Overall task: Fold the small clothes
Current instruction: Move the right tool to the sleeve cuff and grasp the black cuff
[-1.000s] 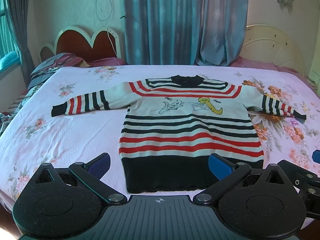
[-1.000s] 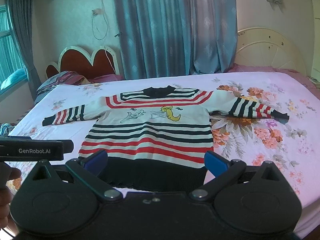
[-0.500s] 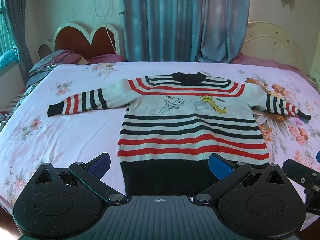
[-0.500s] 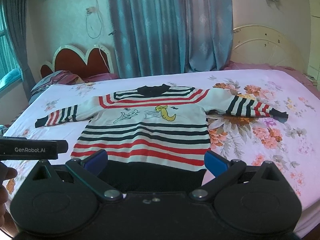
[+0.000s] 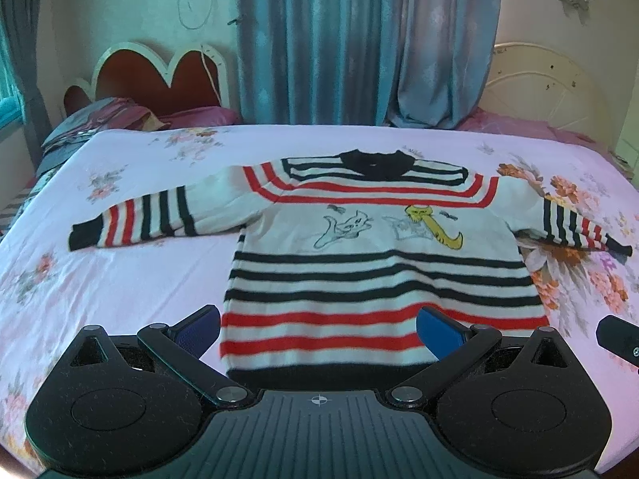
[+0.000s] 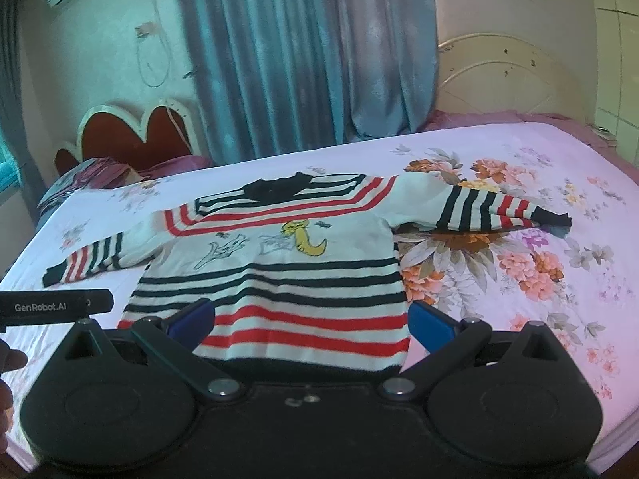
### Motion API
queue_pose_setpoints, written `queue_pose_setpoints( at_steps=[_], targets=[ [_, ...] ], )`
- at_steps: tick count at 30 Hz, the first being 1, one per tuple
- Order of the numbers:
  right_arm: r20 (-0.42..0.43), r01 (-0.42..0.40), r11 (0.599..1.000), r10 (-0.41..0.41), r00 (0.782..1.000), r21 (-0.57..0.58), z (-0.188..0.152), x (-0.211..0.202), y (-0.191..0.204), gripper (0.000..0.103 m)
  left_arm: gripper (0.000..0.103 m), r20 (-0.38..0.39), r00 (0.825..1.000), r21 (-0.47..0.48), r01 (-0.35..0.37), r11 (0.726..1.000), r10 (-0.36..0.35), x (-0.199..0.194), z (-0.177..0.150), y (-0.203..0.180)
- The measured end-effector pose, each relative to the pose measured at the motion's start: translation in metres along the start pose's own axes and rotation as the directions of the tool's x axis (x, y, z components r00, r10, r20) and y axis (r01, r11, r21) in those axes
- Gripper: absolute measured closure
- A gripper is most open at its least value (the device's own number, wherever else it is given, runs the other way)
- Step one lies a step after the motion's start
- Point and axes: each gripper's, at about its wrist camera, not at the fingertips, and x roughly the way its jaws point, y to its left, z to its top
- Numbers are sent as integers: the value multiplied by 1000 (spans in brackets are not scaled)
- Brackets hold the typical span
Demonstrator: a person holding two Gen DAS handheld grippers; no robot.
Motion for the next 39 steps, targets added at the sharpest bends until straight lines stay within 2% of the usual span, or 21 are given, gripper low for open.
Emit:
queue_pose_setpoints(
  at_steps=[10,23,30,39],
  targets=[
    [7,69,997,-69,998,38,22,33,0,1,0,19,1000,67,7,998,-8,45,37,0],
    [8,164,985,-165,986,58,46,76,-1,1,0,-4,997,53,76,996,-76,103,66,3],
    [8,186,981,-187,982,61,58,96,-15,1,0,-18,998,36,67,997,-66,127,75,-6],
    [-7,176,983,-176,984,60,78,130,-51,3,0,-30,999,23,20,1000,-20,157,86,-33]
  ],
)
